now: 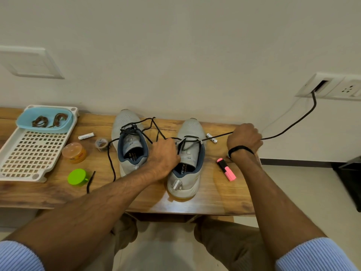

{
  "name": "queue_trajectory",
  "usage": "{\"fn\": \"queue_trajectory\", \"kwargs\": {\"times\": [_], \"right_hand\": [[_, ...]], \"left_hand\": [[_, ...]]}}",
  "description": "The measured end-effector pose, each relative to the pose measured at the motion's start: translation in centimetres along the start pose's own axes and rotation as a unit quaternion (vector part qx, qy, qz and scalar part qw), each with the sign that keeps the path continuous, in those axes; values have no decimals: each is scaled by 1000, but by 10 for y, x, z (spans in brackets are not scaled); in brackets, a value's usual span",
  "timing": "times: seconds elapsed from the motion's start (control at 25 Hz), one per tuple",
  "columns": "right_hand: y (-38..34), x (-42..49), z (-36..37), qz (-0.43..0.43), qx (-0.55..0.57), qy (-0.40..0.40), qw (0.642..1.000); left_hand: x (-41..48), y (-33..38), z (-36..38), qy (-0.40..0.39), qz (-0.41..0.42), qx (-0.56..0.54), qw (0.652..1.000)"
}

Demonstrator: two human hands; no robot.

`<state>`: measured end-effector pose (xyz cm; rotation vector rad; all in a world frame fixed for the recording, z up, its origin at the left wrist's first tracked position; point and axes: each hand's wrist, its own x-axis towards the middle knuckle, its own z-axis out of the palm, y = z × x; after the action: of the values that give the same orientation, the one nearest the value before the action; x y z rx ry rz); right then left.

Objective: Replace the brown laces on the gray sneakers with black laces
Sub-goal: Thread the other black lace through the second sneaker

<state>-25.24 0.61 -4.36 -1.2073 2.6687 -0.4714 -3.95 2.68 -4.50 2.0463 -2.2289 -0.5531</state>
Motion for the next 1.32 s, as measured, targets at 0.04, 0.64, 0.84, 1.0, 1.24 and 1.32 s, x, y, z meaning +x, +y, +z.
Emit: {"fn": "queue_trajectory", "kwargs": {"times": [0.04, 0.64, 0.84, 1.0, 1.24, 1.32], "right_hand": [[3, 5, -3, 6, -24, 53, 998], [-25, -12, 24, -310, 82, -204, 925], [-26, -15, 26, -300, 80, -214, 926], [-25, -15, 30, -302, 82, -210, 926], [-27, -17, 31, -311, 64, -189, 929], [-27, -17, 31, -300, 56, -176, 936]], "left_hand": [[0, -1, -1, -4, -1, 0, 1000], [9, -5, 8, 41, 17, -5, 999], [10, -4, 10, 43, 21, 6, 999], [11, -4, 10, 44, 25, 8, 999], [13, -3, 10, 32, 13, 13, 999], [13, -3, 10, 24, 10, 16, 1000]]}}
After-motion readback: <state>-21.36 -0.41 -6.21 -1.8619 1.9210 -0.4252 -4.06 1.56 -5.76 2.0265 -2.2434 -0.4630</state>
